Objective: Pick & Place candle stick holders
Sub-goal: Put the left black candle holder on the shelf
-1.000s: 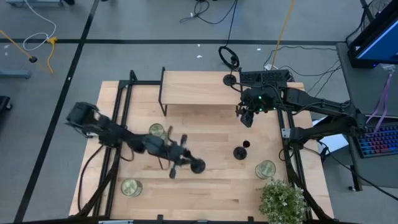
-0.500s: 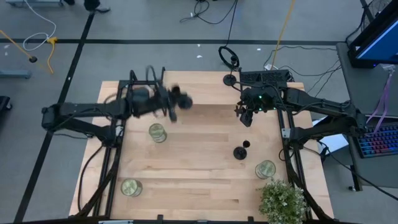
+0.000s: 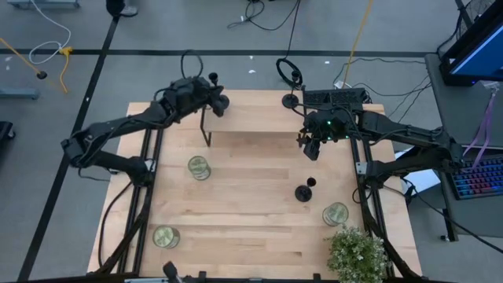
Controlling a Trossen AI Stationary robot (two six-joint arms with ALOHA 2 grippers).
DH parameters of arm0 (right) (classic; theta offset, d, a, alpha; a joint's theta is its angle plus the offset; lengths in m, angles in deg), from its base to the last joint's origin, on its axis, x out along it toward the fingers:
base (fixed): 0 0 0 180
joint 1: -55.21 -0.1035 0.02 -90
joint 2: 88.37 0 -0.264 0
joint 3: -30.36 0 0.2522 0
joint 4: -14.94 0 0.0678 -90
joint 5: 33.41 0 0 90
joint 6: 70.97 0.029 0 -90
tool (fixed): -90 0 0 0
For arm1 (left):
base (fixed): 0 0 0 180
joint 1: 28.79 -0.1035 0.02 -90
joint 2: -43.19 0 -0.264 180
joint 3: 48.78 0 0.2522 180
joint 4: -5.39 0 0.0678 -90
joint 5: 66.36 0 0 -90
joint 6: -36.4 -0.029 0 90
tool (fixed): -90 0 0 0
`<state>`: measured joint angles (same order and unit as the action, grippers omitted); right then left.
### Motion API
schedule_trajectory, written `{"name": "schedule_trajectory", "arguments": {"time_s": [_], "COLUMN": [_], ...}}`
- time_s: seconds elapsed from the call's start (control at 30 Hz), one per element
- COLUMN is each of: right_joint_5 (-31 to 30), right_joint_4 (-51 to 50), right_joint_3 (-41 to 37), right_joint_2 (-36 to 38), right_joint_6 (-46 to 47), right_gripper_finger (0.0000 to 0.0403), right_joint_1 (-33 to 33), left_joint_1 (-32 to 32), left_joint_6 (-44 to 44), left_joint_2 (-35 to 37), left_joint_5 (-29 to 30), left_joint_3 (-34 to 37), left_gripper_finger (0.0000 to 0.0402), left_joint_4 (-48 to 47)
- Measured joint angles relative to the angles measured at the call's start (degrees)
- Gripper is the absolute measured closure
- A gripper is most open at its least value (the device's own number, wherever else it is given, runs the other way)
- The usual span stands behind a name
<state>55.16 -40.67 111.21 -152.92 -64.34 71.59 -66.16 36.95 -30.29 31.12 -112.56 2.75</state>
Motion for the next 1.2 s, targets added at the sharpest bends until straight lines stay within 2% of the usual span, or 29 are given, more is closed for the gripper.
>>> {"name": "schedule_trajectory", "arguments": {"time_s": [0.53, 0.7, 1.0, 1.2], "right_joint_5": [0.0, 0.0, 0.0, 0.0], "right_joint_4": [0.0, 0.0, 0.8, 1.3], "right_joint_3": [0.0, 0.0, 0.0, 0.0], "right_joint_2": [0.0, 0.0, 0.0, 0.0], "right_joint_6": [-0.3, -0.3, -0.3, -4.2], "right_gripper_finger": [0.0234, 0.0234, 0.0234, 0.0234], "right_joint_1": [0.0, 0.0, 0.0, -1.7], "left_joint_1": [-4.3, -4.6, -4.6, -4.6], "left_joint_6": [0.0, 1.1, -1.9, -1.7], "left_joint_2": [-6.1, -6.3, -6.3, -6.3], "left_joint_5": [-0.6, -1.9, -1.7, -1.7], "left_joint_3": [0.0, 0.0, 0.0, 0.0], "left_gripper_finger": [0.0392, 0.0377, 0.0369, 0.0356], "left_joint_4": [2.2, 3.0, 1.5, 0.0]}}
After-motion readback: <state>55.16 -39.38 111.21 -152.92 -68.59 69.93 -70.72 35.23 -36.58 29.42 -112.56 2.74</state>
